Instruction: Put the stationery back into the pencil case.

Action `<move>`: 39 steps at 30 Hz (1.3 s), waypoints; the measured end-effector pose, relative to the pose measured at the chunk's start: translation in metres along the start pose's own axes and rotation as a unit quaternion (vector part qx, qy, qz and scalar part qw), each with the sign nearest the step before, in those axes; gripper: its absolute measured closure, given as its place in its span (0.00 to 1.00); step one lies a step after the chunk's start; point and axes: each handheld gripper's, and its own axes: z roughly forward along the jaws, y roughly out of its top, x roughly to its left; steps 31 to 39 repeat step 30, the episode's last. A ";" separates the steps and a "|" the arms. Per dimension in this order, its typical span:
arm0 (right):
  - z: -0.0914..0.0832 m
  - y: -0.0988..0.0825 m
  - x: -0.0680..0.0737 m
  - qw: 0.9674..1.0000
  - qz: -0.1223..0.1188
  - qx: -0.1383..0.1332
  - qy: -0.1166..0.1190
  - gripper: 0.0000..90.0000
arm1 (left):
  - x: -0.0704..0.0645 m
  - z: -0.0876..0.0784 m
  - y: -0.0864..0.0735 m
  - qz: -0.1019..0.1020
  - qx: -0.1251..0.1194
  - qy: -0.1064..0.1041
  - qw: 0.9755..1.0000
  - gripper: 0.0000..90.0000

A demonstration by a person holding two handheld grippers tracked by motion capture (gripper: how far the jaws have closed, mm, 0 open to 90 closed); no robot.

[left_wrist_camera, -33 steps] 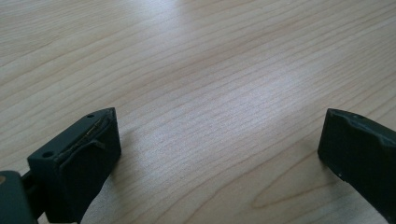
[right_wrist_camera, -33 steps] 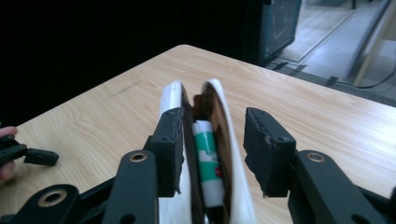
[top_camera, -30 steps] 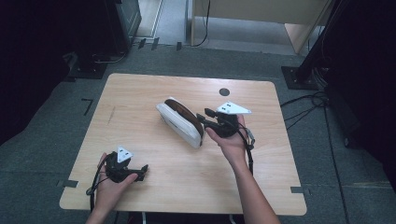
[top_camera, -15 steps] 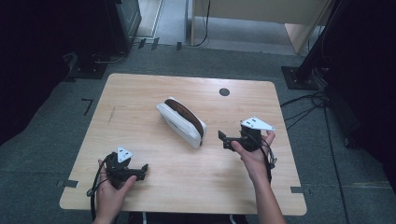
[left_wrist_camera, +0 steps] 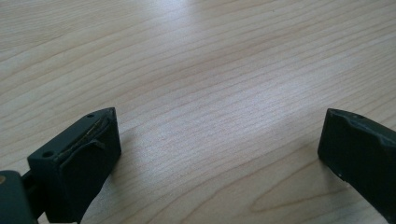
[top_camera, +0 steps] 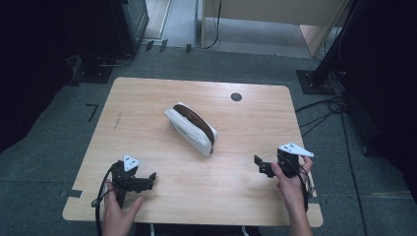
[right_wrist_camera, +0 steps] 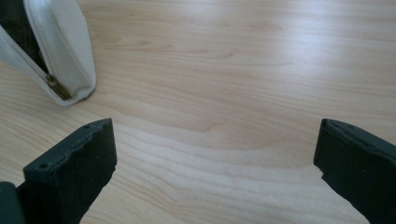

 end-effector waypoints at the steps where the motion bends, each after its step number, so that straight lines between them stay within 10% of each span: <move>1: -0.001 -0.003 -0.002 1.000 0.002 0.001 -0.002 0.00 | 0.000 0.000 0.000 0.000 0.000 0.000 1.000 0.00; 15: -0.015 -0.044 -0.038 0.997 0.032 0.038 -0.055 0.00 | 0.000 0.000 0.000 0.000 0.000 0.000 1.000 0.00; 25: -0.019 -0.069 -0.051 0.990 0.006 0.068 -0.120 0.00 | 0.000 0.000 0.000 0.000 0.000 0.000 1.000 0.00; 39: -0.020 -0.070 -0.052 0.991 0.006 0.069 -0.117 0.00 | 0.000 0.000 0.000 0.000 0.000 0.000 1.000 0.00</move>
